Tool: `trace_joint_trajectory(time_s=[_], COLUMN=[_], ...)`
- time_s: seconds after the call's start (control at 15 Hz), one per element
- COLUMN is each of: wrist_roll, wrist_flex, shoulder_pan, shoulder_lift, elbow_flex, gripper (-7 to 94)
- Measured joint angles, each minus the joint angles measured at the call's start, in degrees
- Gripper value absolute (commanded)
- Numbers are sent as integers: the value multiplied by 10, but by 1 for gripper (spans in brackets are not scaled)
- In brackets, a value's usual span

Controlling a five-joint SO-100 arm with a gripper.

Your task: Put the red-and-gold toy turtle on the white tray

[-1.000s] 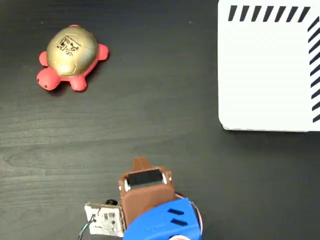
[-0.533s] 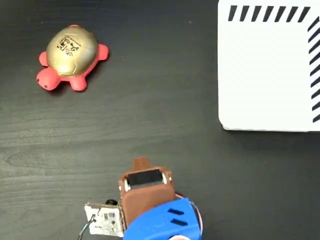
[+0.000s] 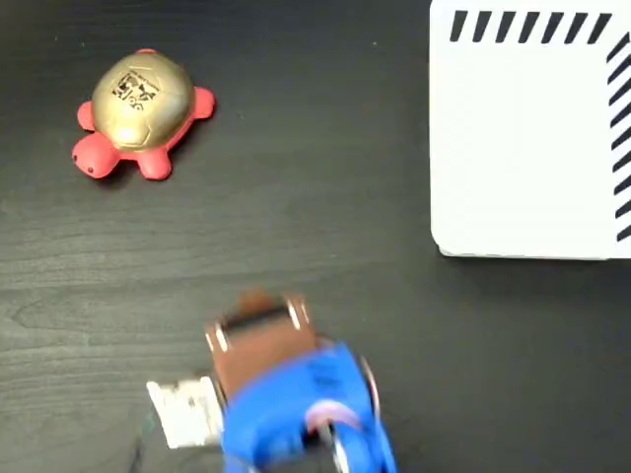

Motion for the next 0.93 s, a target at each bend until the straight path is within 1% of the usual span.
trace_joint_trajectory(time_s=[0.13,0.27,0.33,0.53,0.67,0.8,0.93], wrist_roll=[-42,-83,-106,-153,-184,-221,-241], wrist_flex=[-25,-20,-4,82,126,141,150], shoulder_pan=[4,2,-3,-12,-20,-16,-5], shoulder_lift=[-150,-279,-343,-537,-646,-740,-820], elbow_flex=[-99,-198,-259,-492,-626,-732,-812], gripper=[0,0,0,0,0,0,0])
